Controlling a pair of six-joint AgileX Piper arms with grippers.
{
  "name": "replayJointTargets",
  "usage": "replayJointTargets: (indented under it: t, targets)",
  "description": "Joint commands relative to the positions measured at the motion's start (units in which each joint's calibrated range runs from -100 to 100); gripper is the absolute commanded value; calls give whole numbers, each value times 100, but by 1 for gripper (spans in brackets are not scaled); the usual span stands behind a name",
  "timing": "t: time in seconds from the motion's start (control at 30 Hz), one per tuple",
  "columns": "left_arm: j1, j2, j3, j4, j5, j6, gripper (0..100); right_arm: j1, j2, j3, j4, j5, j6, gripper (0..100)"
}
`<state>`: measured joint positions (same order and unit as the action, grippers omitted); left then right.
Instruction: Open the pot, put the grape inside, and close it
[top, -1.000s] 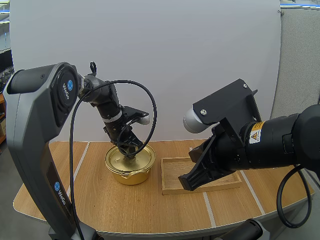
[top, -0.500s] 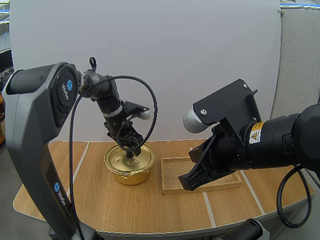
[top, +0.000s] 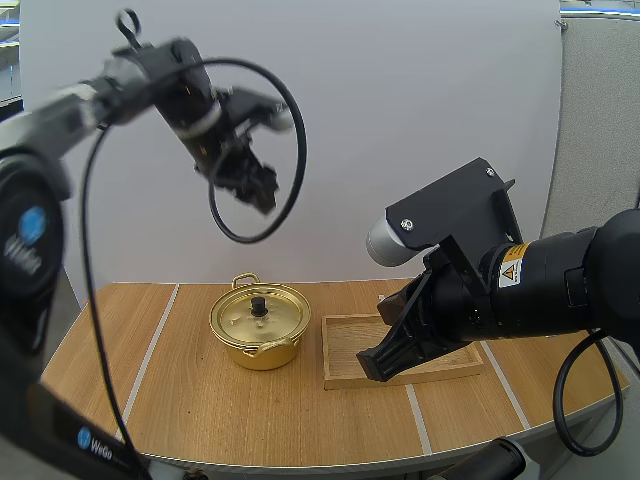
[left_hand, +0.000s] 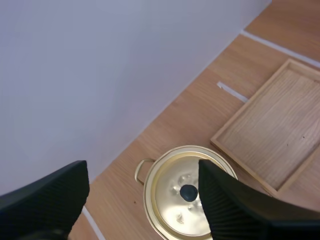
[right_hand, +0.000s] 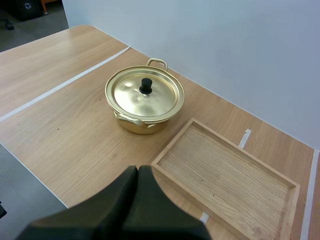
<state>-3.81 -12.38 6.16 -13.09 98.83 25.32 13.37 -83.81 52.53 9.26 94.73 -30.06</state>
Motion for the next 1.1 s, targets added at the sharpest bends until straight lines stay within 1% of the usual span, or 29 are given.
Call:
replayJointTargets:
  t: [0.0, 0.17, 0.33, 0.5, 0.7, 0.73, 0.77, 0.8, 0.83, 0.9, 0.93, 0.97, 1.07]
  targets:
    - [-5, -1617, -650, 20, 117, 14, 100, -21, -37, 6, 2, -31, -19, 0]
    - [-5, -2644, -943, 20, 117, 14, 100, -21, -37, 6, 2, -31, -19, 0]
    - [-5, -3551, -971, 20, 117, -6, 100, -21, -37, 6, 2, -31, -19, 0]
    - [-5, -4345, -971, 160, 117, -486, 100, -21, -37, 6, 16, -31, -19, 0]
    - [-5, -5206, -910, 206, 117, -760, 100, -21, -37, 6, 16, -31, -19, 0]
    - [-5, -5389, -842, 206, 117, -828, 95, -21, -37, 6, 16, -31, -19, 0]
    - [-5, -5510, -771, 210, 117, -903, 82, -21, -37, 6, 16, -31, -19, 0]
    - [-5, -5633, -708, 230, 117, -947, 73, -21, -37, 6, 16, -31, -19, 0]
    - [-5, -5780, -623, 245, 117, -1038, 55, -21, -37, 6, 16, -31, -19, 0]
    - [-5, -6056, -451, 267, 117, -1048, 26, -21, -37, 6, 28, -31, -19, 0]
    - [-5, -6184, -366, 281, 117, -1048, 15, -21, -37, 6, 28, -31, -19, 0]
    - [-5, -6308, -273, 311, 117, -1048, 1, -21, -37, 6, 28, -31, -19, 0]
    - [-5, -6676, 76, 312, 117, -1133, 0, -21, -37, 6, 54, -31, -19, 0]
